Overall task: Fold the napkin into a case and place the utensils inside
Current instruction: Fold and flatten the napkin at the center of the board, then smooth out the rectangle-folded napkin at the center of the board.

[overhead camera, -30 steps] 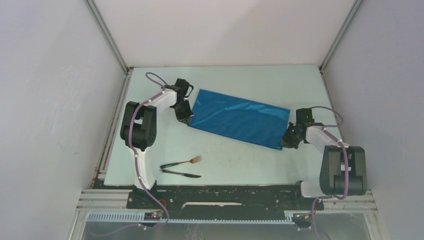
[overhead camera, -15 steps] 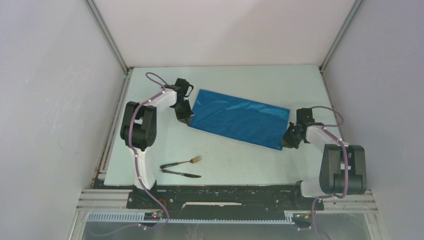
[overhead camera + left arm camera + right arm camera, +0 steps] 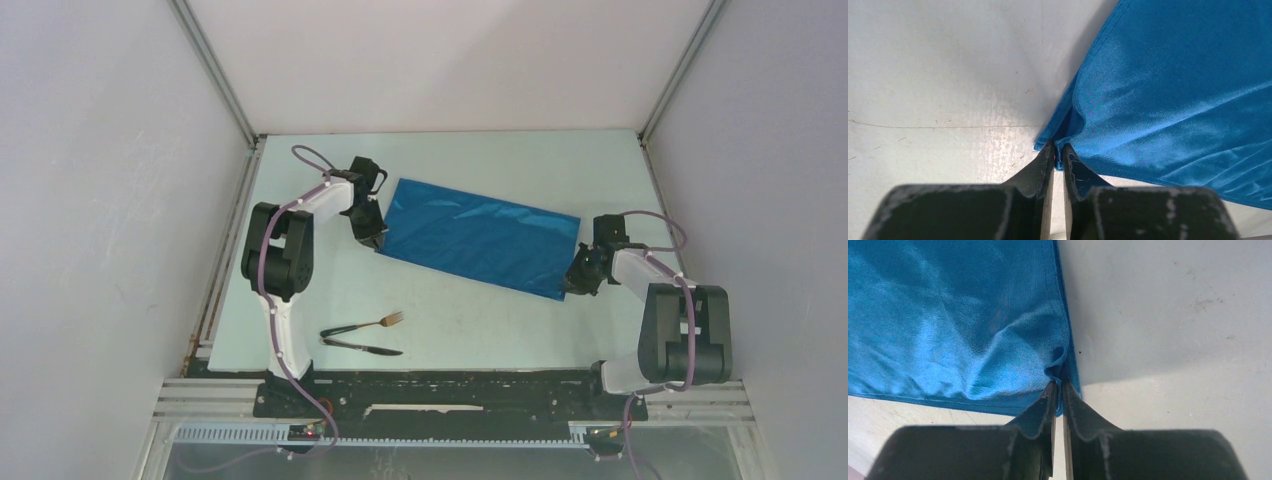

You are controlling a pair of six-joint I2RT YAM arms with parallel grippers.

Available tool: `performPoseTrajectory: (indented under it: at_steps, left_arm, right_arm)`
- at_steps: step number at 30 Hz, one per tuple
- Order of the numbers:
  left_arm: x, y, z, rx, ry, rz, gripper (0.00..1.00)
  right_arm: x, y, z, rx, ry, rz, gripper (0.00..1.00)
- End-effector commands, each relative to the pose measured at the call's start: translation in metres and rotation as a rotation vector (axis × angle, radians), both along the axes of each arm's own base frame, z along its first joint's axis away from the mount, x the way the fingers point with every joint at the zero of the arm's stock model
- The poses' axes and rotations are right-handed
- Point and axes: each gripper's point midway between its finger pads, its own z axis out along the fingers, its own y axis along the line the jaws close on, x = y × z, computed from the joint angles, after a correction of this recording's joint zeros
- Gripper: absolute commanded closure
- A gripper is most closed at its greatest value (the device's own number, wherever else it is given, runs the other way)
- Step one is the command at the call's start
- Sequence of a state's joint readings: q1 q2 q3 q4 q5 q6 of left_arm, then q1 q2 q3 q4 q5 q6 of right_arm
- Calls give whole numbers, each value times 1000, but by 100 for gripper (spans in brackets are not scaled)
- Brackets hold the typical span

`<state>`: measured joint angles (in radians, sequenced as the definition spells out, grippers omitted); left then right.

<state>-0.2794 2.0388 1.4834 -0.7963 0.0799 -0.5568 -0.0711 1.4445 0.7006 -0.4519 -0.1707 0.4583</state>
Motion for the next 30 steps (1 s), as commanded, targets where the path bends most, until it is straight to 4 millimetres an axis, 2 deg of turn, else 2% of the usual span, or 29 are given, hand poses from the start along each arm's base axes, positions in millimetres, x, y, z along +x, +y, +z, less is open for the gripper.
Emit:
performPoseTrajectory:
  at_steps: [1, 5, 8, 13, 15, 16, 19, 22, 25, 30]
  left_arm:
    - [7, -1, 10, 9, -32, -18, 82]
    - [6, 3, 19, 23, -47, -13, 68]
    - [9, 7, 39, 37, -87, -7, 62]
    - [12, 18, 80, 77, -183, -10, 50]
    - [9, 14, 85, 49, -192, -16, 47]
    - [7, 3, 86, -13, -186, -32, 46]
    - [7, -20, 77, -132, -149, -49, 48]
    - [11, -33, 65, -187, -121, -61, 51]
    - [16, -30, 51, -161, -105, -60, 51]
    - [18, -27, 23, -146, -48, -57, 51]
  right_arm:
    - [9, -2, 10, -23, -36, 22, 83]
    - [6, 1, 15, -14, -42, 26, 71]
    - [2, 4, 26, -7, -43, 34, 57]
    - [-7, 6, 56, -36, -100, 44, 38]
    - [-3, 10, 62, -19, -122, 51, 36]
    - [0, 12, 63, -7, -133, 58, 35]
    - [14, 27, 64, 96, -158, 95, 33]
    - [21, 28, 60, 121, -148, 103, 29]
    - [26, 21, 58, 124, -162, 86, 23]
    - [22, 34, 55, 213, -142, 126, 23]
